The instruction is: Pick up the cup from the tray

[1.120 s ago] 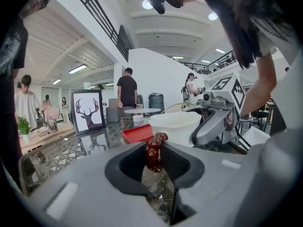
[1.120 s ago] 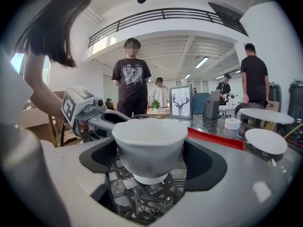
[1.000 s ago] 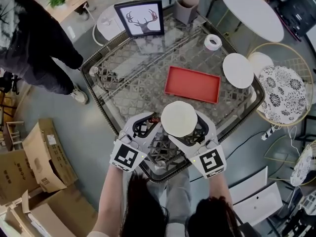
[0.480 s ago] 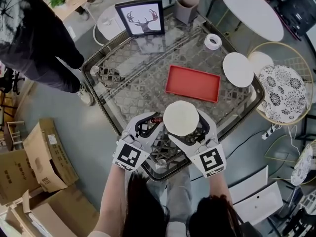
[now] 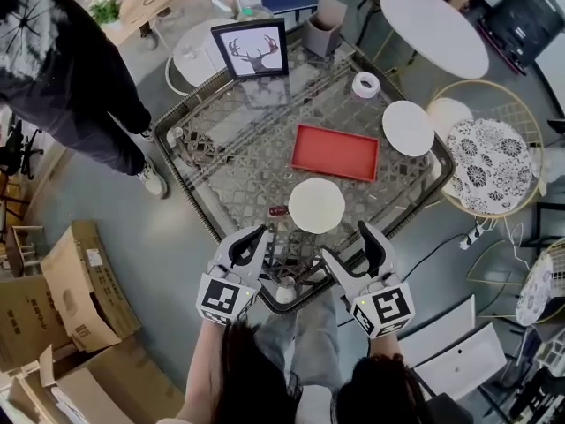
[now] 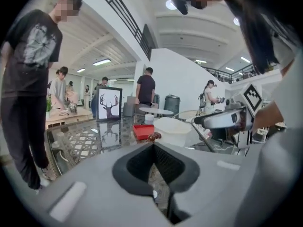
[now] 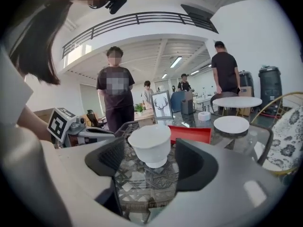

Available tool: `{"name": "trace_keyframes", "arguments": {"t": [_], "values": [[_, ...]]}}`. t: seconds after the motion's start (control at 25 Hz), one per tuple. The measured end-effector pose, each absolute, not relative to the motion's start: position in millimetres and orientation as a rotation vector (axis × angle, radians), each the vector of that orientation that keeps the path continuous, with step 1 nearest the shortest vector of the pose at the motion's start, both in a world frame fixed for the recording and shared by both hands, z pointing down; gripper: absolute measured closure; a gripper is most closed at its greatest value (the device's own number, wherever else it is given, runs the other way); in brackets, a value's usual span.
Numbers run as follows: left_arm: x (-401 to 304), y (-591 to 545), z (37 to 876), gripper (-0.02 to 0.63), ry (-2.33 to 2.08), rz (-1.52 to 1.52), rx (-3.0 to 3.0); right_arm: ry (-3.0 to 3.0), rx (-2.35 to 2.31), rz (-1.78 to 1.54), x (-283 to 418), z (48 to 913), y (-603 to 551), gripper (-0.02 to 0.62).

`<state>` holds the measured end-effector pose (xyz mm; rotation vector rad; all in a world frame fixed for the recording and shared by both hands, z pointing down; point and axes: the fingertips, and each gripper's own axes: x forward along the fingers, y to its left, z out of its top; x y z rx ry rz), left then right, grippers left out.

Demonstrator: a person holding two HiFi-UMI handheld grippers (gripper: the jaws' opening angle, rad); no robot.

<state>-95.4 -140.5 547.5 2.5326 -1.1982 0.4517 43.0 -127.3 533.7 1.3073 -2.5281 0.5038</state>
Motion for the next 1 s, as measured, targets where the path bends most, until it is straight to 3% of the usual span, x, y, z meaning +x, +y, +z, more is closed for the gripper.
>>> {"name": "trace_keyframes", "arguments": {"t": [0.08, 0.24, 0.48, 1.0], "values": [[-91, -130, 526, 0.603, -1.206, 0.315, 2.587, -2.526, 1.324, 0.459, 37, 516, -113, 0.356], [-83, -89, 528, 0.603, -1.112, 0.339, 2.691, -2.512, 1.362, 0.423, 24, 489, -96, 0.572], [-76, -74, 450, 0.603, -1.138, 0.25, 2.627, -2.532, 1.31, 0.374, -5, 446, -65, 0.572], [-62, -25, 392, 0.603, -1.151, 0.224, 2.683, -2.559, 1.284, 0.343, -14, 385, -7, 0.572]]}}
